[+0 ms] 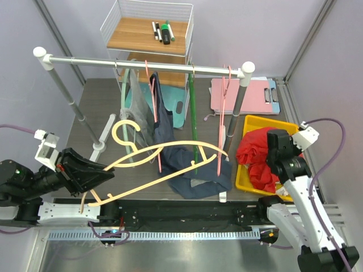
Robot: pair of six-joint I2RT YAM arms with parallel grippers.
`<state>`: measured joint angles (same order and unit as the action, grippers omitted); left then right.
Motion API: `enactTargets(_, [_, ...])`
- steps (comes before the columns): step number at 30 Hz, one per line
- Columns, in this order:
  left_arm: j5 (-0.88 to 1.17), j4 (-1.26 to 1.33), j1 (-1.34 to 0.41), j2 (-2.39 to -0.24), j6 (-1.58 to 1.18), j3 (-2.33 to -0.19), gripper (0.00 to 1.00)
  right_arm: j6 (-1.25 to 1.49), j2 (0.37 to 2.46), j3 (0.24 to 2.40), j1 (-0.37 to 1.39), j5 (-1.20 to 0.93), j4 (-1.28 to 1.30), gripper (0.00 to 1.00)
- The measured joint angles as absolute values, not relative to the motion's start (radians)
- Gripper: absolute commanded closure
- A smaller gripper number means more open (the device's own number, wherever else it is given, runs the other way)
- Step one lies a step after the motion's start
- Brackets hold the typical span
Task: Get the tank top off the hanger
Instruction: Place the tank top in the bin.
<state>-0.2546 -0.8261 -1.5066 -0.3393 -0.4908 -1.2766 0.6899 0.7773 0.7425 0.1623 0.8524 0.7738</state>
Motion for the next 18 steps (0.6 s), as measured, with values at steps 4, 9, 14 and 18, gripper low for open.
enactTargets(4, [-0.263,-0.830,-1.507,-0.324,-0.490,-1.308,1.00,0.691,0.637,0.743,0.160,0.879,0.772,0.93])
enactTargets(9, [-0.281,-0.836,-1.507,-0.321,-0.486,-1.313,1.00,0.649,0.543,0.753,0.155,0.849,0.760,0.80])
enactTargets(14, [-0.309,-0.852,-1.505,-0.323,-0.481,-1.314,1.00,0.598,0.587,0.767,0.155,0.746,0.747,0.38])
enactTargets(18, [-0.306,-0.876,-1.505,-0.323,-0.469,-1.319,1.00,0.552,0.589,0.769,0.155,0.665,0.734,0.10])
